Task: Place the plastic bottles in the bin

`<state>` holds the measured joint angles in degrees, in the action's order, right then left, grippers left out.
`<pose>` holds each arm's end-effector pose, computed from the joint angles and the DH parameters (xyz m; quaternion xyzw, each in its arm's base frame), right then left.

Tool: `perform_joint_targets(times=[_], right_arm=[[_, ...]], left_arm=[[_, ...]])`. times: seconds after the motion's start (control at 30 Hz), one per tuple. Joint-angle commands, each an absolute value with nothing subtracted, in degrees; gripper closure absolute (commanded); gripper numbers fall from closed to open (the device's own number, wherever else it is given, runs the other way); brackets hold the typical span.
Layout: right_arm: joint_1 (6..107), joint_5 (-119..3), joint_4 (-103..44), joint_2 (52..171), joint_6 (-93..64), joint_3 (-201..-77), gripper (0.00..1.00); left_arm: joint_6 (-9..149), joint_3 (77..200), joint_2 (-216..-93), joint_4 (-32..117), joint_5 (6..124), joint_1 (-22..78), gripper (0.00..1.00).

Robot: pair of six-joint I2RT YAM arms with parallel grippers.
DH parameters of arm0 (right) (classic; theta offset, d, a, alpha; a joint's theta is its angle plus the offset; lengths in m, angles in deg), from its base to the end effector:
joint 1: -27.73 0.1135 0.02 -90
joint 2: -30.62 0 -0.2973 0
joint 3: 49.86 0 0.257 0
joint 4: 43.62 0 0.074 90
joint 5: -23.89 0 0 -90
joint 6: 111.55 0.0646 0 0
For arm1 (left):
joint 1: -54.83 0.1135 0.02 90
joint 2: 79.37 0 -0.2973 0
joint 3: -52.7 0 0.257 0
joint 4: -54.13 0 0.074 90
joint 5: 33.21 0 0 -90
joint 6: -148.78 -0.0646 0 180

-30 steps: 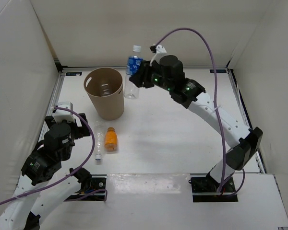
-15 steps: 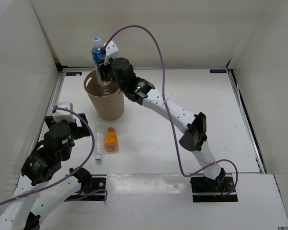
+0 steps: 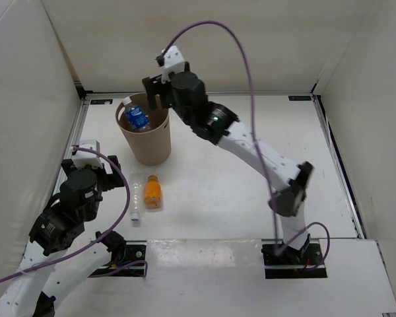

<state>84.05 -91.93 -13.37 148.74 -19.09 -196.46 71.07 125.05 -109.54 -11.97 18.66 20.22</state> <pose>0.3107 0.4155 0.4942 -0.1783 0.6943 0.1932 0.6699 0.0782 -0.0055 0.3849 -0.0214 0.8118 0.0461 0.5817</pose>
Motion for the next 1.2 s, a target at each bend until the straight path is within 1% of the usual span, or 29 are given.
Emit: perform_joint_targets(times=[0.0, 0.03, 0.07, 0.1, 0.13, 0.2, 0.23, 0.27, 0.3, 0.33, 0.37, 0.4, 0.43, 0.47, 0.5, 0.57, 0.6, 0.63, 0.7, 0.77, 0.83, 0.87, 0.97, 1.07, 1.1, 1.17], right_arm=[[88.9, -100.0, -15.7, 130.7, -23.1, -190.3, 0.10], [89.7, -104.3, -16.1, 128.5, -23.3, -187.4, 0.10], [91.2, -105.1, -16.2, 126.0, -23.1, -181.3, 0.10], [92.3, -105.7, -15.9, 118.7, -22.1, -175.0, 0.10], [93.4, -105.6, -15.7, 116.2, -20.0, -171.7, 0.10], [94.5, -105.6, -14.0, 107.2, -14.9, -159.6, 0.10], [95.0, -105.4, -13.3, 105.4, -13.3, -154.7, 0.10], [95.1, -105.2, -9.2, 101.4, -11.5, -152.7, 0.10], [95.6, -105.0, -7.7, 98.1, -5.7, -147.5, 0.10], [95.8, -103.0, -4.8, 94.9, -4.1, -146.2, 0.10], [95.7, -102.3, -2.0, 93.3, -2.5, -144.8, 0.10], [96.8, -101.9, -0.3, 88.8, 1.1, -141.0, 0.10], [97.4, -101.9, 0.5, 87.4, 1.7, -139.9, 0.10], [98.2, -102.2, 1.4, 85.9, 2.9, -138.9, 0.10], [100.0, -103.2, 5.4, 84.9, 3.5, -137.6, 0.10], [104.9, -110.3, 9.5, 80.2, 7.4, -138.3, 0.10], [106.4, -114.2, 17.0, 78.2, 8.4, -138.6, 0.10], [110.5, -116.3, 19.3, 76.4, 11.6, -139.4, 0.10], [113.0, -122.7, 26.5, 73.4, 14.9, -139.8, 0.10], [117.1, -124.4, 34.1, 69.4, 21.1, -139.5, 0.10], [119.6, -125.8, 37.7, 67.3, 24.8, -137.8, 0.10], [120.0, -125.9, 38.2, 64.1, 26.1, -137.3, 0.10], [121.2, -125.6, 38.8, 60.2, 27.9, -135.3, 0.10], [120.6, -124.6, 39.9, 58.0, 27.8, -135.4, 0.10], [120.5, -124.2, 41.0, 57.7, 27.8, -136.0, 0.10], [118.8, -123.9, 42.8, 57.5, 27.6, -136.7, 0.10]], left_arm=[[70.7, 124.9, -110.3, -11.4, 17.9, 20.4, 0.00], [70.7, 124.8, -110.5, -11.4, 17.9, 20.5, 0.00], [70.7, 124.8, -110.7, -11.4, 17.6, 20.4, 0.00], [70.8, 124.7, -110.7, -11.1, 17.5, 20.6, 0.00], [71.0, 124.4, -111.1, -10.8, 17.5, 20.5, 0.00], [71.5, 123.9, -111.8, -10.7, 18.2, 20.5, 0.00], [72.5, 124.2, -114.0, -11.2, 18.2, 20.6, 0.00], [73.6, 124.5, -114.7, -11.6, 18.5, 20.6, 0.00], [74.4, 124.7, -115.8, -12.2, 19.4, 20.7, 0.00], [75.3, 125.0, -116.9, -14.1, 20.1, 20.9, 0.00], [79.5, 125.4, -121.3, -15.3, 20.8, 22.6, 0.00], [81.0, 126.7, -123.2, -16.4, 24.3, 23.4, 0.00], [85.5, 127.4, -126.5, -20.0, 25.3, 24.4, 0.00], [89.2, 126.9, -129.0, -20.1, 27.5, 26.0, 0.00], [90.3, 126.1, -130.2, -18.5, 29.8, 26.1, 0.00], [93.7, 121.6, -130.7, -14.2, 32.6, 26.2, 0.00], [94.0, 118.8, -130.8, -11.3, 33.2, 26.1, 0.00], [94.0, 117.5, -130.9, -10.2, 33.4, 26.3, 0.00], [93.8, 113.0, -131.1, -5.7, 33.0, 26.3, 0.00], [93.0, 110.4, -132.3, -2.2, 33.8, 27.4, 0.00], [93.1, 108.6, -134.6, -0.2, 34.6, 29.0, 0.00], [93.6, 108.2, -136.2, 0.5, 34.5, 29.3, 0.00], [93.4, 105.4, -139.0, 4.9, 34.3, 30.1, 0.01], [93.8, 103.9, -142.0, 7.4, 34.6, 31.2, 0.01], [93.8, 103.8, -142.7, 7.4, 34.9, 31.5, 0.03], [93.5, 105.3, -144.7, 7.3, 35.0, 31.9, 0.03]])
